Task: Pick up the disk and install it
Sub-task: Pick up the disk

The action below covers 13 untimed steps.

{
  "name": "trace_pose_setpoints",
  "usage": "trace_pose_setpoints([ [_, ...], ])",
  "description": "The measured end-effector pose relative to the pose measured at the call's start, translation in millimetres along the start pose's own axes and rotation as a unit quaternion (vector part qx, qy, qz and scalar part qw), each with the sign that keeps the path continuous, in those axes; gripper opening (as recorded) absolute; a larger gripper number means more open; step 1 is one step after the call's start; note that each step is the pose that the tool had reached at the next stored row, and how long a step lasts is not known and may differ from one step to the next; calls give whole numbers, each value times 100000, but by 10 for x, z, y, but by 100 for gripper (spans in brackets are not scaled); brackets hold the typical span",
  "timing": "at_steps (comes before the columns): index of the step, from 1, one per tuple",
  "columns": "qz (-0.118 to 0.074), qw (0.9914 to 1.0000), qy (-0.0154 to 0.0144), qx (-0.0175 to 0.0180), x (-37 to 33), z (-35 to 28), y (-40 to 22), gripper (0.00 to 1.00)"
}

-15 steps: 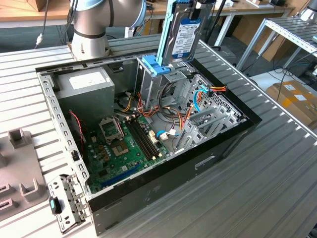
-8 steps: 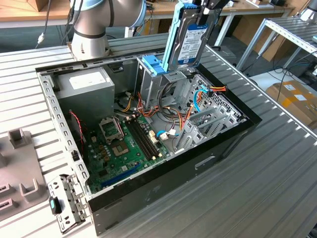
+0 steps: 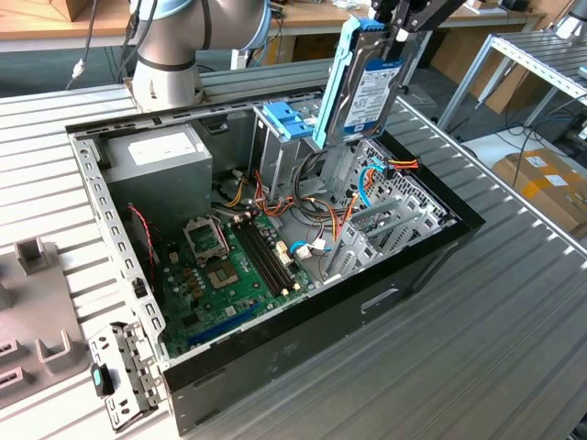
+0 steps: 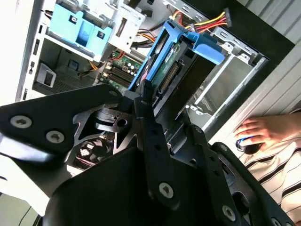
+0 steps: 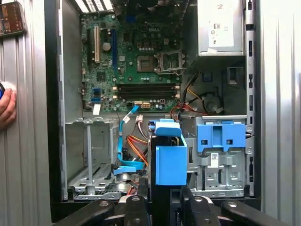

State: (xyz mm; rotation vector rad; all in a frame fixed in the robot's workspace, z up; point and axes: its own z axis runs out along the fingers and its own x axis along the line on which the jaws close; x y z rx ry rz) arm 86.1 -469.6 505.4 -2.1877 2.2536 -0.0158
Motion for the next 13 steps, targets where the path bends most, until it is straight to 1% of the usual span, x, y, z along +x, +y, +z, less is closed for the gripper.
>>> trace_pose_setpoints([
  [1,-1,100000,29,1,62,1,-2,35],
  [3,-1,100000,67,4,119,1,-3,35],
  [5,-1,100000,134,6,193,1,-6,35],
  [7,-3,100000,161,6,274,0,-8,35],
  [8,-3,100000,163,7,326,-1,-10,35],
  [13,-2,100000,169,7,486,-1,-14,35],
])
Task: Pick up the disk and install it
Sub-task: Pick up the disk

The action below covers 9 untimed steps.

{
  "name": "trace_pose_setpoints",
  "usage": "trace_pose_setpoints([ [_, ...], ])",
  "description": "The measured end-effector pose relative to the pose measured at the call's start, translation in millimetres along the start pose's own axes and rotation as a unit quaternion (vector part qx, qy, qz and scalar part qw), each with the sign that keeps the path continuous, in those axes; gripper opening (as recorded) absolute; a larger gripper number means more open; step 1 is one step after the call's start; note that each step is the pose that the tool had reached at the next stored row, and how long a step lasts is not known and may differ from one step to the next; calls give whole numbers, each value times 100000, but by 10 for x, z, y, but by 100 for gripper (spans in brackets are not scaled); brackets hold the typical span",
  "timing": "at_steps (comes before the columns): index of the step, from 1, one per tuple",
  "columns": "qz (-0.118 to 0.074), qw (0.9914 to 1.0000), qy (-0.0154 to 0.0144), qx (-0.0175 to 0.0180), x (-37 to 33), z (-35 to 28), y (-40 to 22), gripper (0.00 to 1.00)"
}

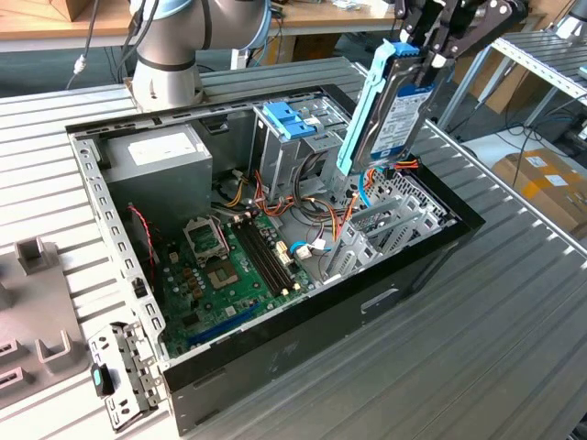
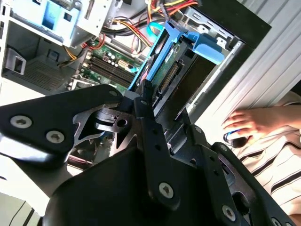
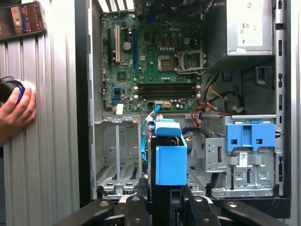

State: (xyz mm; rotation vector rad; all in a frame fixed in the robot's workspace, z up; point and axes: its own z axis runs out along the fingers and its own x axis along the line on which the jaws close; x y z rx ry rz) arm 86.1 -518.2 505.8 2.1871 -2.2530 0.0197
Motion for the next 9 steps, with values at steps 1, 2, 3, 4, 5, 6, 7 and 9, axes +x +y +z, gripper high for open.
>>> trace_pose_setpoints([
  [1,1,100000,-3,2,27,0,-1,35],
  [2,-2,100000,1,-1,79,0,-2,35],
  [3,0,100000,-1,0,121,1,-4,35],
  [4,2,100000,-7,0,147,2,-4,35],
  [5,-1,100000,5,-1,181,1,-5,35],
  [6,0,100000,7,-1,200,1,-6,35],
  [7,3,100000,0,0,220,2,-6,35],
  [9,-1,100000,-4,2,261,2,-8,35],
])
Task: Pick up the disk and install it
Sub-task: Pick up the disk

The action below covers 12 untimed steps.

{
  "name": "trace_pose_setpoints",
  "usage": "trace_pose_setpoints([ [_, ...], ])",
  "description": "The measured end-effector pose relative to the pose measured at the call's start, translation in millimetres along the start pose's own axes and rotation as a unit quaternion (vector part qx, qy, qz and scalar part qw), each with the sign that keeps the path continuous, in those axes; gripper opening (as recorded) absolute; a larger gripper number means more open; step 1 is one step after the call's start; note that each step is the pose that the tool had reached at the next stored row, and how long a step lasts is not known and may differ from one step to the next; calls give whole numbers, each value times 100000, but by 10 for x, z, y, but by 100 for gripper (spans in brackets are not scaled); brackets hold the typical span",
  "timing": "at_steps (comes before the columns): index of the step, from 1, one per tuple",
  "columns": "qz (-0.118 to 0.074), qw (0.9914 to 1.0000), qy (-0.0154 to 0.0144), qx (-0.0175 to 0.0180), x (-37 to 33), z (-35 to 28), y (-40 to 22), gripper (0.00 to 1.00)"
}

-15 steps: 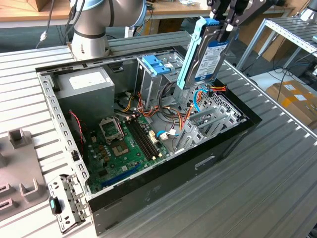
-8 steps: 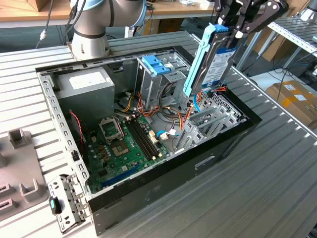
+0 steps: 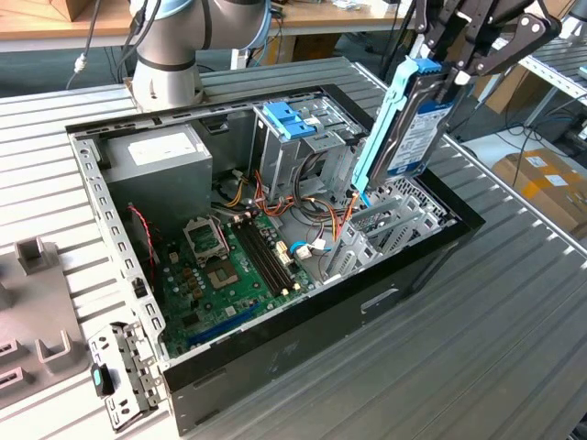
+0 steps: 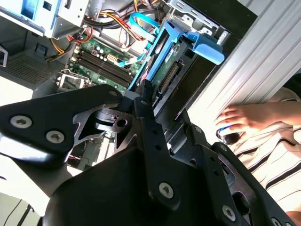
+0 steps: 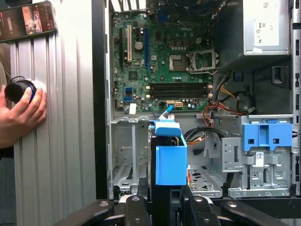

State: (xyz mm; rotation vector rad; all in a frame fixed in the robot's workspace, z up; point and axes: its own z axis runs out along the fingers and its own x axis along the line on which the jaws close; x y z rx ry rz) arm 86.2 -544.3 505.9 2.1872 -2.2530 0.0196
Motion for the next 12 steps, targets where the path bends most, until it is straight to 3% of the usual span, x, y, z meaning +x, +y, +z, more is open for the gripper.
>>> trace_pose_setpoints([
  [8,2,100000,16,-4,178,2,-5,35],
  [12,1,100000,-1,-1,183,48,-4,35],
])
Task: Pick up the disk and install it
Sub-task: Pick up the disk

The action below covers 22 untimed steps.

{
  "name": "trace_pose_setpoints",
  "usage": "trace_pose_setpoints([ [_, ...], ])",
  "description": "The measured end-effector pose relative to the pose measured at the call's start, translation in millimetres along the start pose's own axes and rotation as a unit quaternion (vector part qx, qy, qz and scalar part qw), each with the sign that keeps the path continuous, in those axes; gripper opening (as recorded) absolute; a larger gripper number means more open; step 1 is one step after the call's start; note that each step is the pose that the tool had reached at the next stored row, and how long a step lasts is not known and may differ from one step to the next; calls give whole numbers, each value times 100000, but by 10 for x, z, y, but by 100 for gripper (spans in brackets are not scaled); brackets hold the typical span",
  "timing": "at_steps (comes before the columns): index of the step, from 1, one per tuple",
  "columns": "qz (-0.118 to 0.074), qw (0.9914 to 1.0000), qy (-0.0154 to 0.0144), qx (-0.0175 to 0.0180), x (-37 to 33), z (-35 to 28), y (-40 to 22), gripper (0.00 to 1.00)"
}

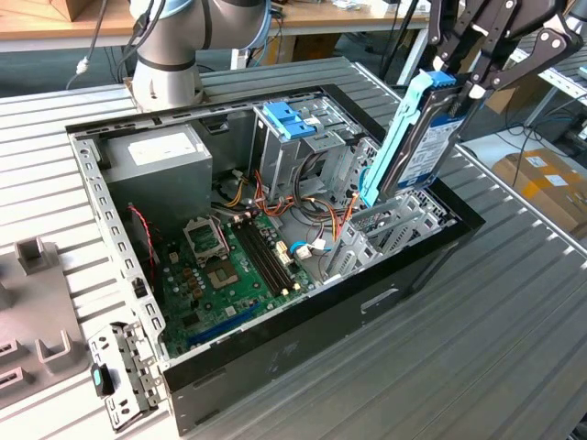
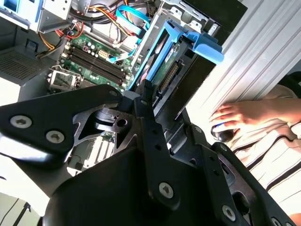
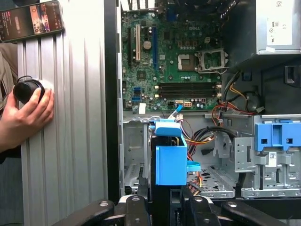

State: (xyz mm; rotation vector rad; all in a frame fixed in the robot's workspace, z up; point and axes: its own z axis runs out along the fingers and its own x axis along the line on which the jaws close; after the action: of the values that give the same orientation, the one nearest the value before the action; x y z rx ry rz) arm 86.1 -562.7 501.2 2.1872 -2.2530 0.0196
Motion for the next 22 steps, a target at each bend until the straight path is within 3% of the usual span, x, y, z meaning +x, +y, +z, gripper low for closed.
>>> trace_pose_setpoints([
  [3,0,100000,1,0,10,72,0,35],
  [10,1,100000,9,0,12,80,0,35],
  [15,-6,100000,-9,2,12,185,-3,35],
  [20,-1,100000,-12,1,11,208,-38,35],
  [22,4,100000,-2,-1,10,252,-37,35],
])
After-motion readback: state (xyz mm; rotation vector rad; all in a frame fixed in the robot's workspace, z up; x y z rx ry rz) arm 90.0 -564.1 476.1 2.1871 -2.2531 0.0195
